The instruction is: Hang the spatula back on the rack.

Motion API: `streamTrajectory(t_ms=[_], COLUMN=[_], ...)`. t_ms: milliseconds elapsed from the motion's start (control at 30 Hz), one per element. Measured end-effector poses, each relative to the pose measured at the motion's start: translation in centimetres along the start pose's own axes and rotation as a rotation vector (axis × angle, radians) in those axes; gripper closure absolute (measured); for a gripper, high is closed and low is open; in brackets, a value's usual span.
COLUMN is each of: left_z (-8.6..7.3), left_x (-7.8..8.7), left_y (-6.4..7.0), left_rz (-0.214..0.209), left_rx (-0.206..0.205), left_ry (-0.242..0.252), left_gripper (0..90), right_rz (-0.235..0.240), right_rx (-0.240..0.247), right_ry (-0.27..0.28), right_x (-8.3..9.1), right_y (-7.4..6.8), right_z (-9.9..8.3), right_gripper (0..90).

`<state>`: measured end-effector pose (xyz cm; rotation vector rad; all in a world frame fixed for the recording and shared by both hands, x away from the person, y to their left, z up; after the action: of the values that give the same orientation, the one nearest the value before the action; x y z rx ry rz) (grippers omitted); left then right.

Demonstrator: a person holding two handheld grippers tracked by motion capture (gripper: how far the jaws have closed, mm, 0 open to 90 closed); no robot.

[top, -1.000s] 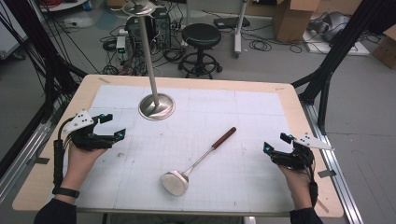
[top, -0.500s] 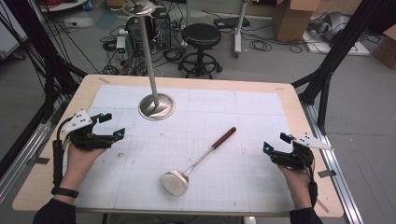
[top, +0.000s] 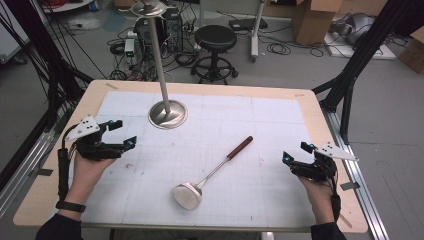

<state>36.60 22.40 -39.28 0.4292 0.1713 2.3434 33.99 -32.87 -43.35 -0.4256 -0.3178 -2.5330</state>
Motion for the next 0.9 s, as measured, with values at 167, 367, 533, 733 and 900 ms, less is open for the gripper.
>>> streamTrajectory(t_ms=[167, 367, 533, 733, 900], left_z=[0.7, 1.3, 1.6, 1.6, 1.6], left_x=[-0.8, -2.3, -4.0, -6.5, -8.1], left_y=[1.9, 4.1, 5.8, 7.4, 8.5], left_rz=[-0.035, -0.1, -0.137, -0.177, -0.194], left_rx=[-0.007, -0.013, -0.033, -0.032, -0.036], left_ry=[-0.018, -0.033, -0.063, -0.107, -0.13], left_gripper=[18.0, 17.4, 17.0, 16.9, 16.8], right_rz=[-0.001, 0.0, -0.001, -0.003, -0.004], right_rx=[0.0, -0.002, 0.003, 0.002, 0.0], right_ry=[-0.002, -0.006, -0.007, -0.009, -0.01], right_x=[-0.1, -0.1, -0.1, -0.2, -0.3], right_y=[0.0, 0.0, 0.0, 0.1, 0.1], right_z=[0.0, -0.1, -0.1, -0.1, -0.1], right_gripper=[15.9, 15.9, 15.9, 15.9, 15.9])
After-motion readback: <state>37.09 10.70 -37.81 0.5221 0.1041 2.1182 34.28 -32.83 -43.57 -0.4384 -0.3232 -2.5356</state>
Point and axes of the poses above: each handheld gripper's, and its own axes: x roughly backward along the jaws, z roughly out of its top, y roughly to its right, the point moved 6 cm from there along -x, roughly forward along the jaws, and after that the axes turned 13 degrees about x, right-handed, at the moved point
